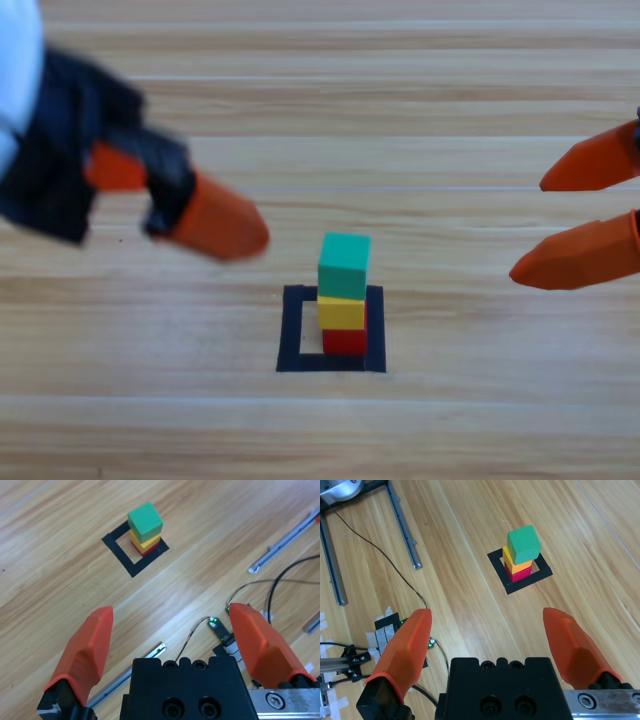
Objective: Stack the blocks in the rectangular block: red at the bottom, yellow in the middle, green on top
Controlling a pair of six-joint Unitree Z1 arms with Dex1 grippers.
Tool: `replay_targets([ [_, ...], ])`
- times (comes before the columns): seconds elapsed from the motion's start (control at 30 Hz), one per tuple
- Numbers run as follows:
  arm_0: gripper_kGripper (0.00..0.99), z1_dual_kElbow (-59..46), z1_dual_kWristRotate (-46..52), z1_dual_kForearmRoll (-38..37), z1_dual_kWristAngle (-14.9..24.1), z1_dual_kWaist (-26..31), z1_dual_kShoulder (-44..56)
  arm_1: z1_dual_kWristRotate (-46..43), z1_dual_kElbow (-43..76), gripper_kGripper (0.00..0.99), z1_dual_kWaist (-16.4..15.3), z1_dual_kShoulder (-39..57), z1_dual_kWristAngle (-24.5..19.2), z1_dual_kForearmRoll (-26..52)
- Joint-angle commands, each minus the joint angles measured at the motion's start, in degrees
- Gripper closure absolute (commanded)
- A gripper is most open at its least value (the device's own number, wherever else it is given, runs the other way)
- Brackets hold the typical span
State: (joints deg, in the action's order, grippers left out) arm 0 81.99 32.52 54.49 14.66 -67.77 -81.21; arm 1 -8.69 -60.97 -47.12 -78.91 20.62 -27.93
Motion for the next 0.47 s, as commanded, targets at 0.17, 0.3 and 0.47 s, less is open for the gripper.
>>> replay_targets([
  [0.17, 0.0, -5.26, -3.7, -7.11, 0.45, -4.92, -3.08, -0.63, 1.03, 0.011, 1.06, -2.47, 0.56, 0.33],
  [0.3, 0.0, -6.14, -3.43, -7.11, 0.8, -4.92, -2.99, -0.63, 1.03, 0.011, 0.97, -2.47, 0.56, 0.33],
  [0.47, 0.0, -7.02, -2.91, -7.2, 1.07, -4.92, -2.73, -0.63, 1.03, 0.011, 0.97, -2.47, 0.56, 0.33],
])
